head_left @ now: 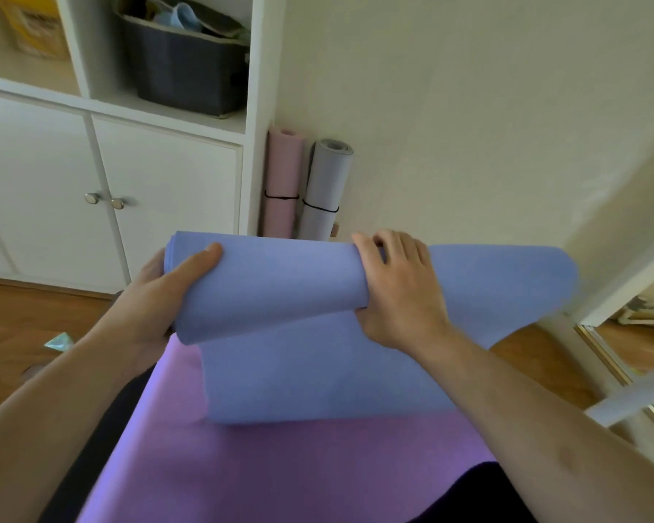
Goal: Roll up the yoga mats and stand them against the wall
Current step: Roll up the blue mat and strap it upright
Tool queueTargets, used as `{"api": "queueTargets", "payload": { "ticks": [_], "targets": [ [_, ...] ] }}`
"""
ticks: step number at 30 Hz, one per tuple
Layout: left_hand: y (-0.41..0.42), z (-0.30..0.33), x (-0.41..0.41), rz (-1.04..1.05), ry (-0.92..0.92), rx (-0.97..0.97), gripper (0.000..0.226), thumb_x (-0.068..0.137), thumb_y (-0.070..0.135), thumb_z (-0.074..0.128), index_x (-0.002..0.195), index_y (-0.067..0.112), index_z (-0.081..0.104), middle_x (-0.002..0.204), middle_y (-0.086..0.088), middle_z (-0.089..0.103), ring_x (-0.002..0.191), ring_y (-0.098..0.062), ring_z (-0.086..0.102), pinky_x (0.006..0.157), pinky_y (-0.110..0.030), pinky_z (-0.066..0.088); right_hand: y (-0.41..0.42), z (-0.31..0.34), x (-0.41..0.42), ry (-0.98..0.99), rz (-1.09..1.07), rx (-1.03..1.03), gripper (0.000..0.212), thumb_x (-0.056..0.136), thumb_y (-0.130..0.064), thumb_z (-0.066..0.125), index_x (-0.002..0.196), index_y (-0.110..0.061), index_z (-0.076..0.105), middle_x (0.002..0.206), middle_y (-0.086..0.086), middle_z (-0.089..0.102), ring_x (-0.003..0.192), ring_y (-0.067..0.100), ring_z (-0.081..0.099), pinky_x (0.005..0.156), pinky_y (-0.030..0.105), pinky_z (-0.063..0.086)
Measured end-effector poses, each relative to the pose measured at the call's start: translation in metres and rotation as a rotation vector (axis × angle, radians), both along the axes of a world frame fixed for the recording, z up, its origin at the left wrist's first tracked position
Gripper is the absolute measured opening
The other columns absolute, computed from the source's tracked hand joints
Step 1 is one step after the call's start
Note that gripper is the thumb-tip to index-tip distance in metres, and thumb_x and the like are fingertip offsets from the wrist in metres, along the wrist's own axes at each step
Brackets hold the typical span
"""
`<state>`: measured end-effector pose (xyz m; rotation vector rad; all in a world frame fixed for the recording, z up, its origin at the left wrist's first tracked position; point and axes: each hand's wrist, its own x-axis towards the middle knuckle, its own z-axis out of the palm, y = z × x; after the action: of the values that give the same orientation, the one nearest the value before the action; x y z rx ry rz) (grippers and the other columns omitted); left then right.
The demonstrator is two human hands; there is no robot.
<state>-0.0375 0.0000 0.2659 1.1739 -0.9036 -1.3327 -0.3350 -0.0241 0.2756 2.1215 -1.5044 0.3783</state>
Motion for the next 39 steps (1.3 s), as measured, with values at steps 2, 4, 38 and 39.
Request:
{"api": "queueTargets", "payload": {
  "ticks": [2,4,38,39],
  "targets": [
    [0.002,0.0,0.003,0.015,-0.013,0.011,0.041,0.091,0.045,0.074,0.126,0.026,0.067,0.107,0.002,0.08,0.09,-0.018,0.079,0.075,-0.037,0.057,0.003,-0.01,0.004,-0.02,0.01,0.031,0.095,0.062,-0.026,0.082,0.147,-0.008,0.044,0.127,0.011,0.048,0.115,0.035,0.049,0.105,0.044,0.04],
    [0.005,-0.001,0.006,-0.004,-0.027,0.043,0.041,0.093,0.046,0.073,0.126,0.022,0.069,0.109,-0.001,0.08,0.096,-0.024,0.079,0.079,-0.039,0.058,0.006,-0.022,0.003,0.001,0.031,0.062,0.103,0.067,-0.034,0.085,0.154,-0.005,0.038,0.135,0.015,0.047,0.121,0.038,0.048,0.112,0.048,0.038],
    [-0.01,-0.087,-0.053,-0.43,-1.802,-0.588,0.08,0.059,0.065,0.074,0.128,0.028,0.055,0.113,0.008,0.065,0.097,-0.021,0.063,0.089,-0.04,0.052,0.034,-0.078,-0.029,-0.045,0.068,0.645,0.13,0.063,-0.061,0.092,0.164,-0.021,0.022,0.16,-0.002,0.034,0.149,0.022,0.029,0.126,0.035,0.024],
    [-0.011,-0.084,-0.05,-0.419,-1.781,-0.594,0.08,0.058,0.065,0.074,0.127,0.03,0.055,0.112,0.009,0.066,0.096,-0.02,0.063,0.088,-0.039,0.052,0.034,-0.075,-0.035,-0.002,0.011,0.643,0.133,0.063,-0.062,0.091,0.166,-0.022,0.016,0.16,-0.002,0.033,0.15,0.024,0.028,0.126,0.036,0.022]
  ]
}}
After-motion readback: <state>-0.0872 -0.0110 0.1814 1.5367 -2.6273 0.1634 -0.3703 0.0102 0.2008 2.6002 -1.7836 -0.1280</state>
